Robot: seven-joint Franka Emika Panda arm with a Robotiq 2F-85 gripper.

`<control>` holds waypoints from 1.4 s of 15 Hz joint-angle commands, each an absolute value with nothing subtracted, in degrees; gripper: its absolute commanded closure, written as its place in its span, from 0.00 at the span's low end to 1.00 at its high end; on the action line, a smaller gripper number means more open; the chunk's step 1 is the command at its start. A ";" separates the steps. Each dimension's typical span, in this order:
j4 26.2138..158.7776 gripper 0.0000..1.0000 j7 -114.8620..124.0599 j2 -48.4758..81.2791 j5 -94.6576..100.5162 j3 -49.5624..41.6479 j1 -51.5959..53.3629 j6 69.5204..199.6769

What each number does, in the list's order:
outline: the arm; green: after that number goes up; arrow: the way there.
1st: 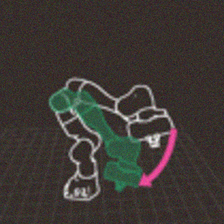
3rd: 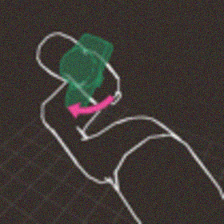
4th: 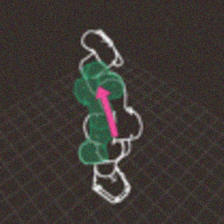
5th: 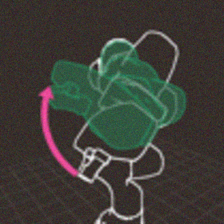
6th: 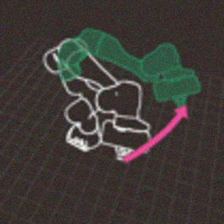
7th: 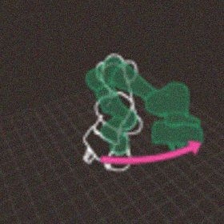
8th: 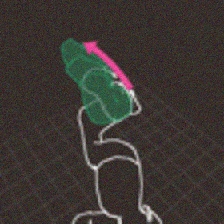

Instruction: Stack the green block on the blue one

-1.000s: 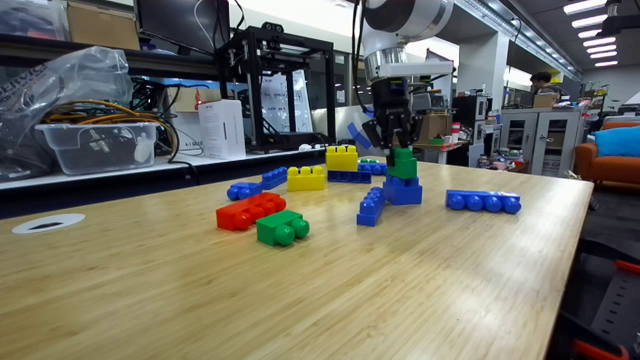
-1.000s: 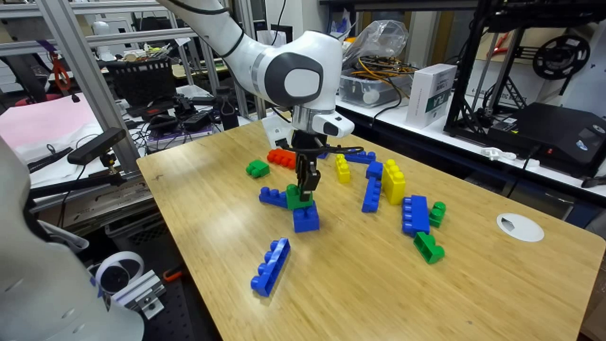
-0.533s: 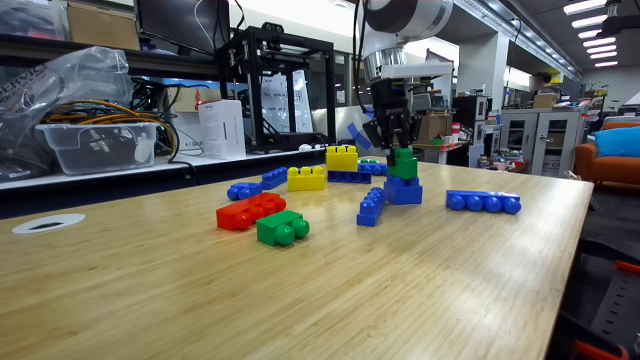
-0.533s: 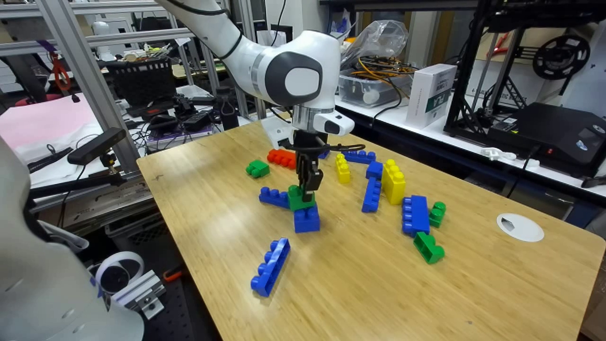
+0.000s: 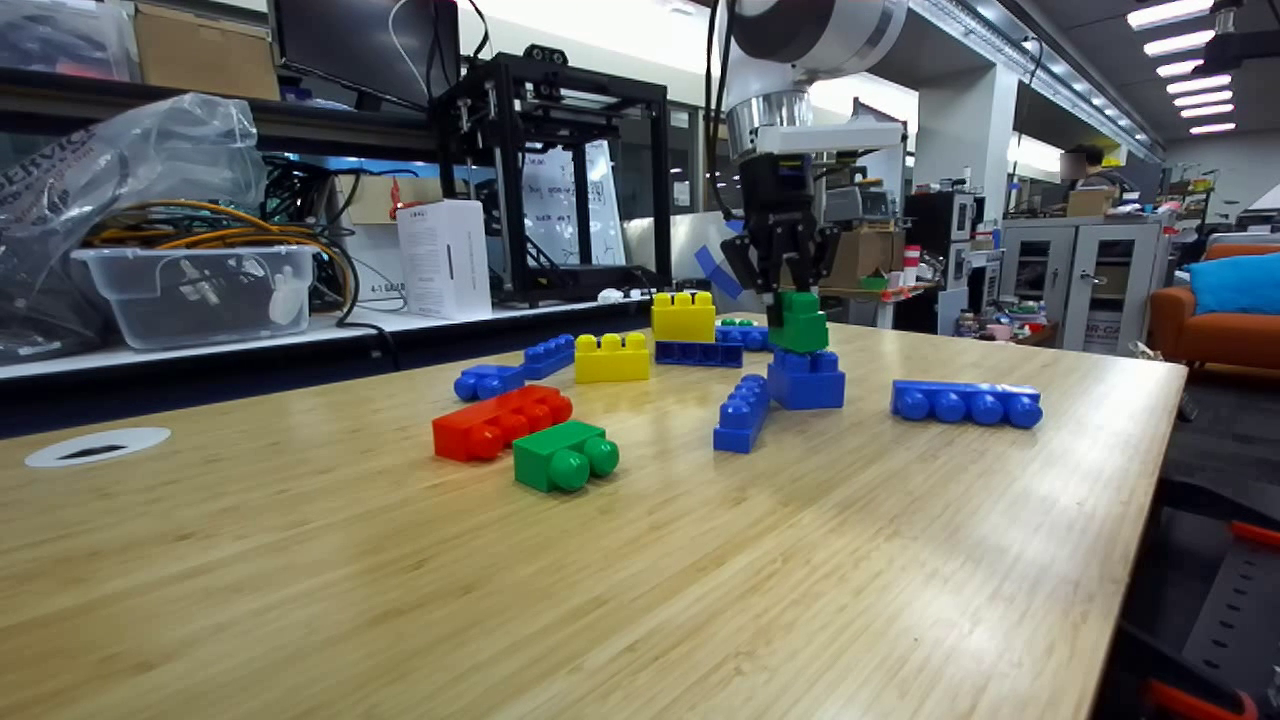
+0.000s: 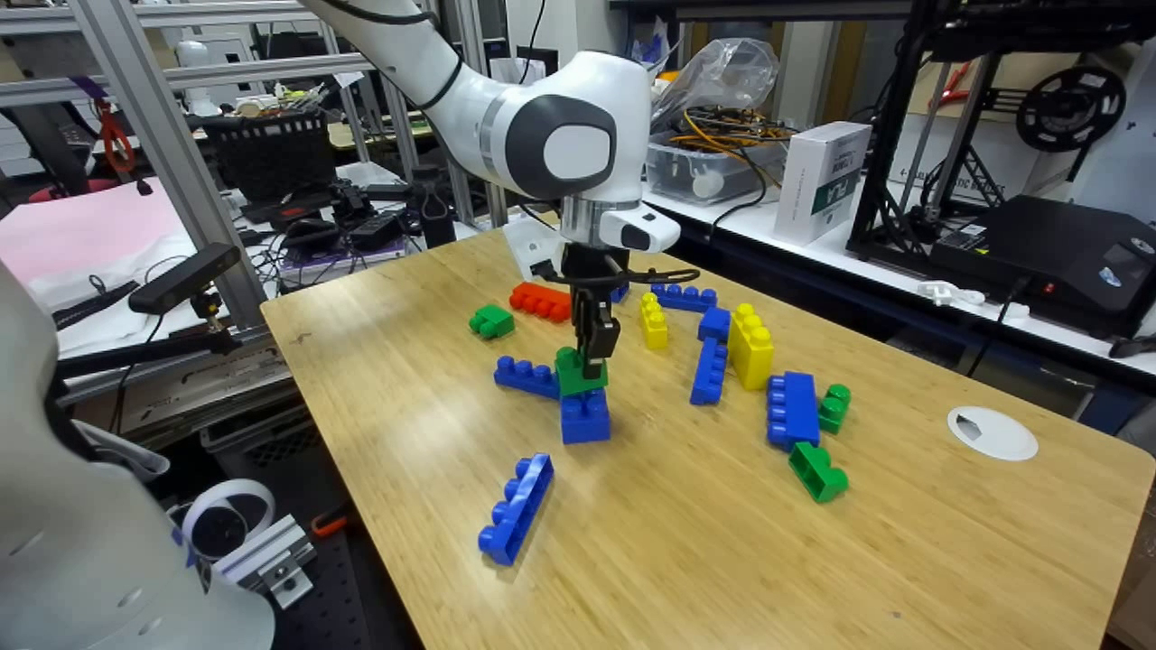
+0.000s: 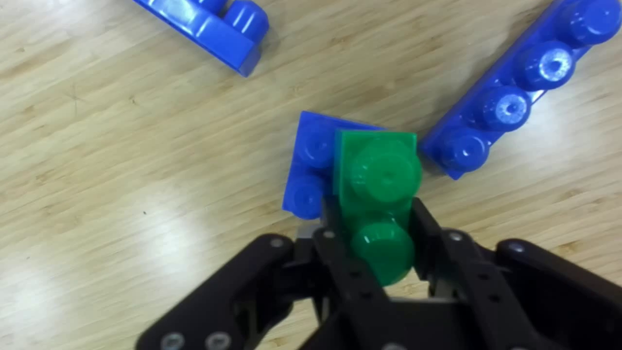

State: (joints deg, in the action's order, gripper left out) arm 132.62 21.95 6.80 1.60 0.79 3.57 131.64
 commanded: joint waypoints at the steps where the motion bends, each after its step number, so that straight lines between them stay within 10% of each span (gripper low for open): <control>1: 133.02 0.90 23.41 6.56 0.02 0.64 3.30 132.43; 21: 133.03 0.90 27.21 9.75 -1.52 -0.05 3.52 134.81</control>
